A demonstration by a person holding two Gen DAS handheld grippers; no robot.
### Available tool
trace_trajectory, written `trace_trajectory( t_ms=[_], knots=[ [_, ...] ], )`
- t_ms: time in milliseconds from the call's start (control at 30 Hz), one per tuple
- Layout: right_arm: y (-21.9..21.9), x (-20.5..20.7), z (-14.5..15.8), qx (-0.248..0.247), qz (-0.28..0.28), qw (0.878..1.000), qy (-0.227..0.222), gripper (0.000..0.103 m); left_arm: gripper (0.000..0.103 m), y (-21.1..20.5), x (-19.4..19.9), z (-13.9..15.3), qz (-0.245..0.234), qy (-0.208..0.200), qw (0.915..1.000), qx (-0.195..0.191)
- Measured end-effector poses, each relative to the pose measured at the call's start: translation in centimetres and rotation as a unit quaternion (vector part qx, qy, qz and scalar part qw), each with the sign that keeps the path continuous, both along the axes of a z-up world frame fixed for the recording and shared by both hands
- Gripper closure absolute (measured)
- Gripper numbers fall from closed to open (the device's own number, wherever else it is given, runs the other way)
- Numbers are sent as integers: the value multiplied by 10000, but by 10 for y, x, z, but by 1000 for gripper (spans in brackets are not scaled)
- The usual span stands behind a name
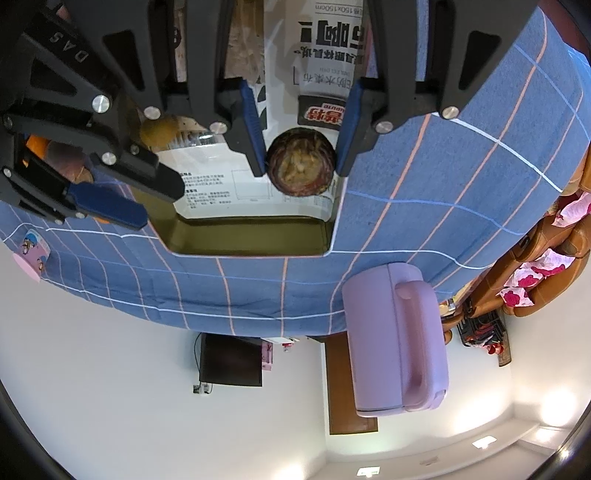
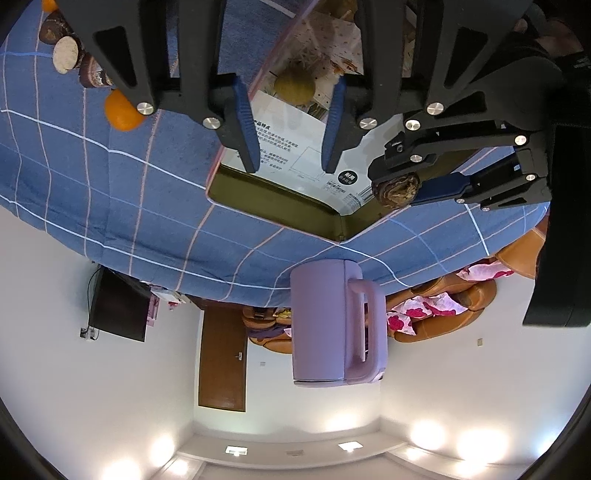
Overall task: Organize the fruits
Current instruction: 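Open the left tool to drop the brown fruit into the tin while the right tool drops its fruit, then move both open tools back to the fruit cluster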
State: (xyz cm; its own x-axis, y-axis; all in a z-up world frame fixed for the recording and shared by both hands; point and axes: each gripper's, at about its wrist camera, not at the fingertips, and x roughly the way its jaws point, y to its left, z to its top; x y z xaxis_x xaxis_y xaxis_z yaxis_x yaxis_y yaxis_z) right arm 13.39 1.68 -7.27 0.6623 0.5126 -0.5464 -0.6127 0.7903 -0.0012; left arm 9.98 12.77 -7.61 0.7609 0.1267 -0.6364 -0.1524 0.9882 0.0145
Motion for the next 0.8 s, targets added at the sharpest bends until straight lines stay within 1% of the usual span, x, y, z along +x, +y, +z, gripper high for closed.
trace_trajectory(
  t_ms=[133, 167, 300, 400, 467, 500, 600, 733, 800],
  knots=[
    [-4, -3, 2, 73, -80, 9999, -44, 58, 59, -1, -3, 0, -22, 9, 10000, -64],
    [-5, -3, 2, 82, -114, 9999, -53, 55, 57, -1, -3, 1, -29, 9, 10000, -76],
    [-15, -8, 4, 203, -214, 9996, -35, 51, 50, -4, -9, 3, -67, -9, 9999, -101],
    [-24, -14, 8, 263, -287, 9992, -65, 47, 40, -8, -16, 7, -117, -55, 9998, -151],
    [-32, -19, 10, 291, -344, 9989, -110, 46, 27, -14, -21, 10, -142, -115, 9998, -107],
    [-37, -22, 12, 282, -413, 9986, -142, 45, 25, -16, -22, 11, -171, -135, 9997, -87],
    [-57, -33, 15, 229, -596, 9976, -256, 45, 23, -31, -28, 17, -331, -225, 9992, -78],
    [-97, -47, 16, 90, -1186, 9918, -472, 44, 23, -57, -34, 22, -582, -328, 9977, -86],
    [-125, -56, 16, -36, -1568, 9855, -648, 44, 21, -71, -35, 23, -722, -362, 9967, -74]
  ],
)
